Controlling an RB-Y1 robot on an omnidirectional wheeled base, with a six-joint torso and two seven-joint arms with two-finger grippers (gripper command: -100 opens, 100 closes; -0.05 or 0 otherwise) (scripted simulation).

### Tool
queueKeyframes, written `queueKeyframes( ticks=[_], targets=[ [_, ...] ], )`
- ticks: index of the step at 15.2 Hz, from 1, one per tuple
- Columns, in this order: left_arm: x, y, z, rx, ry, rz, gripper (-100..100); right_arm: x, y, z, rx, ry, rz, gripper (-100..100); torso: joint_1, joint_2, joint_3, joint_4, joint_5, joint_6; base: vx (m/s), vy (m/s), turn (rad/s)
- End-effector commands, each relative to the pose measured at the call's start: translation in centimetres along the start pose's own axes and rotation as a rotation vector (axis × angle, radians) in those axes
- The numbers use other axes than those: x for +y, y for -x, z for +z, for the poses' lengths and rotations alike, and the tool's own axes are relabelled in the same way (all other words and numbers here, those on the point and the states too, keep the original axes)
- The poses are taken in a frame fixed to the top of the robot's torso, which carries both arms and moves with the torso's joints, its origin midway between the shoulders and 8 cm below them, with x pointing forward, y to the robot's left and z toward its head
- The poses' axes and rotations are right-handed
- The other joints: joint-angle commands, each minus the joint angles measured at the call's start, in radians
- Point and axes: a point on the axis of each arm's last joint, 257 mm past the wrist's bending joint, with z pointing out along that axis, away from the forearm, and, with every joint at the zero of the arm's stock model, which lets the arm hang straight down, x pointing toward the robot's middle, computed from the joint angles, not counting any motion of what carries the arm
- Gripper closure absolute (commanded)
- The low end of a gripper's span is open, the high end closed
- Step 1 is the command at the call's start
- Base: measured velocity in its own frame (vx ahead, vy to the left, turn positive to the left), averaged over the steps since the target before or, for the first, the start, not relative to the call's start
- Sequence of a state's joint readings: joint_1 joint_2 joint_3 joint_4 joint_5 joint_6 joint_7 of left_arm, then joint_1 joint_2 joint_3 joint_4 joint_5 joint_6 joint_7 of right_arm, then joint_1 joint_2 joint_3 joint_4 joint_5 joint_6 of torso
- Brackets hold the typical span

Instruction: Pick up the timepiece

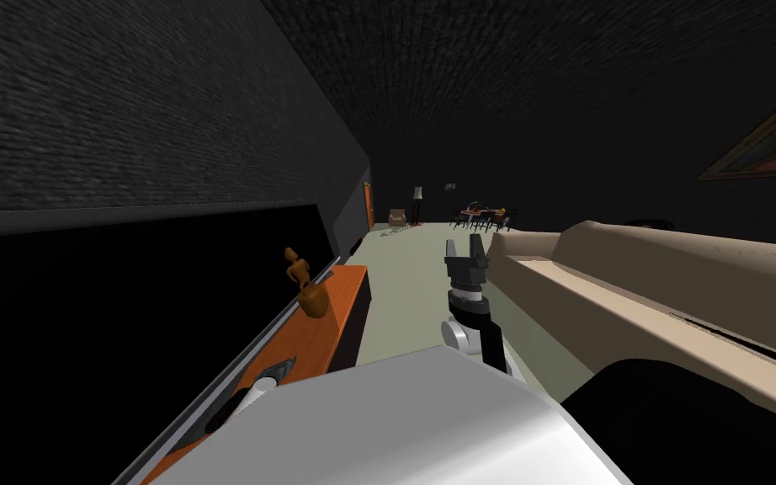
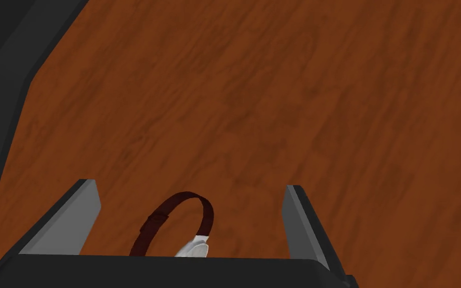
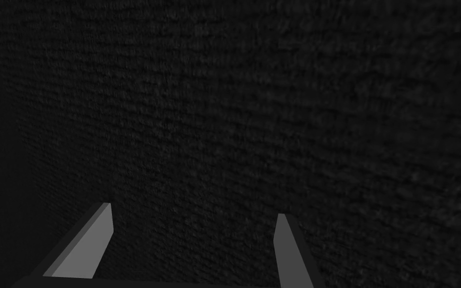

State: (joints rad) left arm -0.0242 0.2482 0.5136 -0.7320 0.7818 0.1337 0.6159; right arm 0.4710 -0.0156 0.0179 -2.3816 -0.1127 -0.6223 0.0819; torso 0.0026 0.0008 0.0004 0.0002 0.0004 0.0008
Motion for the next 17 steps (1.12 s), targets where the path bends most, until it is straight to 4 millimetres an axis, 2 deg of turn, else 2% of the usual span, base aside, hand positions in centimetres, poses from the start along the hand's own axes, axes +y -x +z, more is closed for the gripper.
queueKeyframes(
  ticks=[1, 5, 6, 7, 11, 12, 17],
  targets=[
    [-0.6, 1.1, -0.1, -0.008, -0.029, -0.031, -100, 0.0, 0.0, 0.0, 0.000, 0.000, 0.000, 0, 0.000, 0.000, 0.000, 0.000, 0.000, 0.000, -0.024, 0.091, -0.320],
    [-1.1, 2.2, -0.3, -0.017, -0.053, -0.056, -100, 0.0, 0.0, 0.0, 0.000, 0.000, 0.000, 0, 0.001, 0.001, 0.001, 0.000, 0.000, -0.001, -0.034, 0.059, -0.153],
    [-0.9, 1.9, -0.3, -0.015, -0.041, -0.046, -100, 0.0, 0.0, 0.0, 0.000, 0.000, 0.000, 0, 0.001, 0.002, 0.001, 0.000, 0.000, -0.001, -0.024, 0.025, -0.081],
    [-0.9, 1.9, -0.3, -0.015, -0.045, -0.048, 100, 0.0, 0.0, 0.0, 0.000, 0.000, 0.000, 0, 0.000, 0.001, 0.001, 0.000, 0.000, -0.001, -0.006, 0.006, -0.019],
    [-1.0, 1.9, -0.3, -0.014, -0.045, -0.048, 100, 0.0, 0.0, 0.0, 0.000, 0.000, 0.000, 0, -0.003, -0.001, -0.001, 0.000, 0.000, -0.001, 0.000, 0.000, 0.000],
    [-0.6, 1.1, -0.1, -0.008, -0.029, -0.031, 100, 0.0, 0.0, 0.0, 0.000, 0.000, 0.000, 0, -0.003, -0.001, -0.001, 0.000, 0.000, -0.001, 0.036, -0.037, 0.122],
    [0.0, -0.3, 0.0, 0.003, 0.001, 0.002, 100, 0.0, 0.0, 0.0, 0.000, 0.000, 0.000, 0, -0.008, -0.004, -0.002, -0.001, -0.002, -0.002, 0.040, -0.064, 0.227]
  ],
)
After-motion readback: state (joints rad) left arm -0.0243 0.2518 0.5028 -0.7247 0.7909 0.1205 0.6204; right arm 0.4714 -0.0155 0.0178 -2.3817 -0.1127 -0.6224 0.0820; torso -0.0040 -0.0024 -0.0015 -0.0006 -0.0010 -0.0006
